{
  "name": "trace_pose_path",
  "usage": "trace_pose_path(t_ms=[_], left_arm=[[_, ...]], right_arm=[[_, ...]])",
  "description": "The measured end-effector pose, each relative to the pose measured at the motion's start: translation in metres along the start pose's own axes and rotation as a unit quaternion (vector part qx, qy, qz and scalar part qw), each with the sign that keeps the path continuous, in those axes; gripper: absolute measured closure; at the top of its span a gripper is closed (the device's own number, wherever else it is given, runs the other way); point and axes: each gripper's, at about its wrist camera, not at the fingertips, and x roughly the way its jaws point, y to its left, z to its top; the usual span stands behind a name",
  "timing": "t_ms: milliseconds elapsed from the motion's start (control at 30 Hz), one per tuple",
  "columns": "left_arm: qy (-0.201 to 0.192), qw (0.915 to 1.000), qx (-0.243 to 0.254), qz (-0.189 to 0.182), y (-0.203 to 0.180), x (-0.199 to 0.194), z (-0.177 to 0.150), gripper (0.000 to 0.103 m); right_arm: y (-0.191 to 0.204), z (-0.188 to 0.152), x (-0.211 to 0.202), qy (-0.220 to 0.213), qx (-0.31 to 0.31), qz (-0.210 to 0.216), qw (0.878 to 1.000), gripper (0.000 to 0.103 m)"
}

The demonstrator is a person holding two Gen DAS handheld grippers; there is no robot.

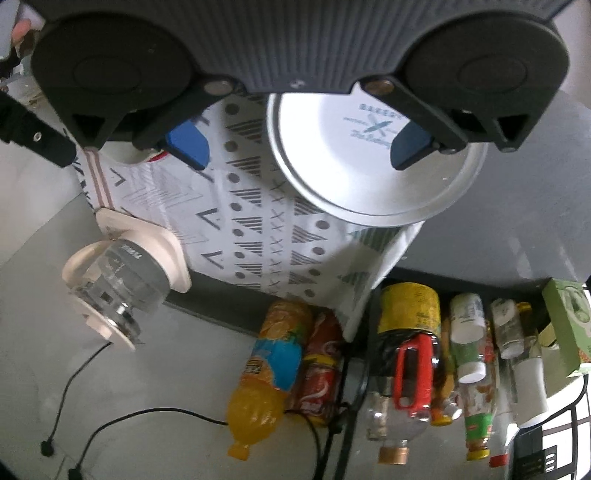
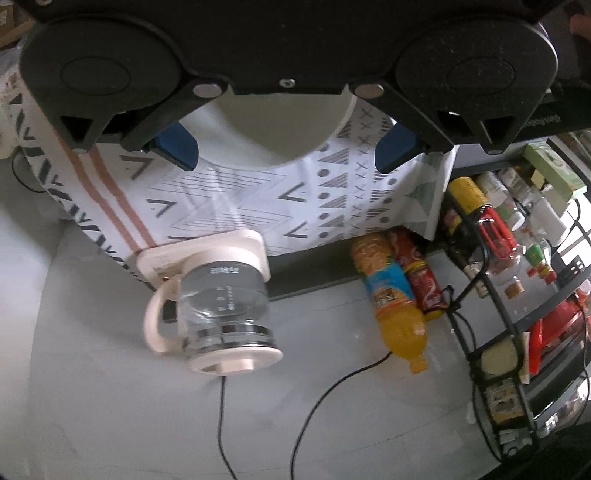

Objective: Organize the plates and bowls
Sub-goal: 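Move both grippers to the red bowl holding the white bowls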

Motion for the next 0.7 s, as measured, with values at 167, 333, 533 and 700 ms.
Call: trace_pose_path(t_ms=[167,333,533,700], left_arm=[[-0.001,0.9998,0.009,-0.016,-0.017,-0.001,-0.003,0.0],[0.012,0.9991,0.02,-0.036,-0.034,0.001,-0.008,0.0],[0.022,0.9991,0.027,-0.025,-0.049,0.005,-0.011,0.0],[0.035,0.9989,0.027,-0.016,-0.057,0.012,-0.014,0.0]], right_arm=[[-0.016,-0.004,-0.005,0.0,0.007,-0.012,1.0,0.0],[-0.029,-0.007,-0.008,0.011,0.014,-0.017,1.0,0.0],[-0.042,-0.014,-0.007,0.029,0.022,-0.022,0.999,0.0],[-0.057,-0.02,-0.006,0.046,0.045,-0.024,0.998,0.001]])
